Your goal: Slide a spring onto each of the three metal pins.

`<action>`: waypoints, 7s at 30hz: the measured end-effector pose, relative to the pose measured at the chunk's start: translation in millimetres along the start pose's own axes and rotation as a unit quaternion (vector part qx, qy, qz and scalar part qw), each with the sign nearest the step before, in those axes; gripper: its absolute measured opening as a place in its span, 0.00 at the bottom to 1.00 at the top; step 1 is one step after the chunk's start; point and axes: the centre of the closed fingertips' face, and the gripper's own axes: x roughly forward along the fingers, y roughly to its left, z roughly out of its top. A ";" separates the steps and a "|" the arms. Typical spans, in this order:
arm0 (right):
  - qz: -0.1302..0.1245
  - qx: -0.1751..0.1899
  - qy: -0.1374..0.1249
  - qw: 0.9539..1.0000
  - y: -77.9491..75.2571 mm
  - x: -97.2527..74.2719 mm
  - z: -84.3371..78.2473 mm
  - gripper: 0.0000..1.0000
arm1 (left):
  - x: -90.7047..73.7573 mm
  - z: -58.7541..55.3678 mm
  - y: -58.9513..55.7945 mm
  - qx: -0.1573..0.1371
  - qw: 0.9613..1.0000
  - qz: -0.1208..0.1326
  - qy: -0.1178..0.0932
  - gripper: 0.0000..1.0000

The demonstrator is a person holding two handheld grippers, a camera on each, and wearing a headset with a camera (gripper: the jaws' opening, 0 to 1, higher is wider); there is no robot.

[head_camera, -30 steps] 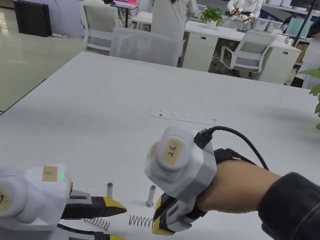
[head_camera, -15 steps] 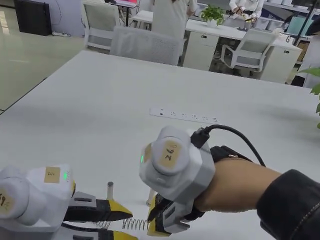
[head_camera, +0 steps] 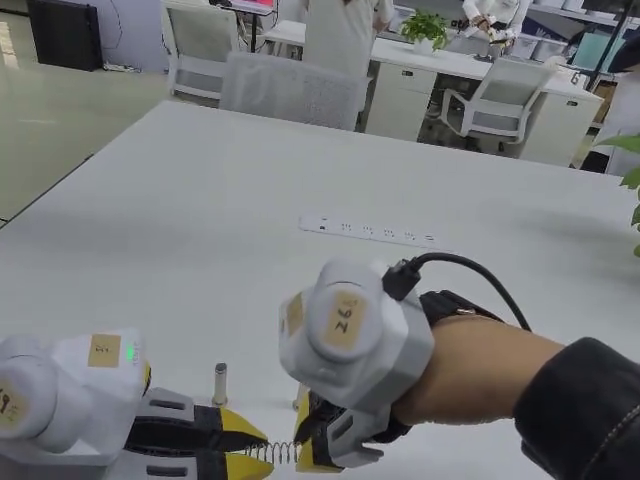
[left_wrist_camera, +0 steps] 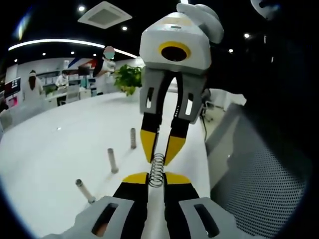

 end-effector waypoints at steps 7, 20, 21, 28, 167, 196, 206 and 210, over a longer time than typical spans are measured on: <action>0.000 0.008 -0.005 1.000 -1.4 -1.1 0.1 0.08 | -0.5 0.5 -0.7 -0.003 1.000 -0.003 -0.001 0.03; 0.007 0.019 -0.004 1.000 1.7 2.7 -2.8 0.12 | -3.7 9.3 -4.5 -0.002 1.000 -0.010 -0.013 0.03; 0.008 0.020 -0.004 1.000 1.9 3.1 -3.1 0.12 | -3.8 10.5 -5.2 -0.001 1.000 -0.012 -0.015 0.03; 0.010 0.025 -0.002 1.000 4.0 4.6 -6.3 0.12 | -5.4 20.5 -7.1 -0.003 0.999 -0.014 -0.034 0.03; -0.060 0.038 0.017 0.997 -53.1 -49.2 -16.9 0.08 | -65.7 -25.9 33.3 -0.078 0.990 0.115 -0.032 0.42; -0.061 0.023 0.041 0.997 -85.9 -23.2 -15.4 0.08 | -65.2 -29.0 31.5 -0.081 0.990 0.116 -0.026 0.44; -0.055 0.026 0.044 0.997 -90.3 -15.3 -16.0 0.08 | -65.8 -30.6 32.2 -0.084 0.989 0.117 -0.026 0.43; -0.051 0.027 0.047 0.997 -90.6 -11.4 -18.0 0.08 | -66.5 -31.8 33.0 -0.085 0.989 0.120 -0.025 0.43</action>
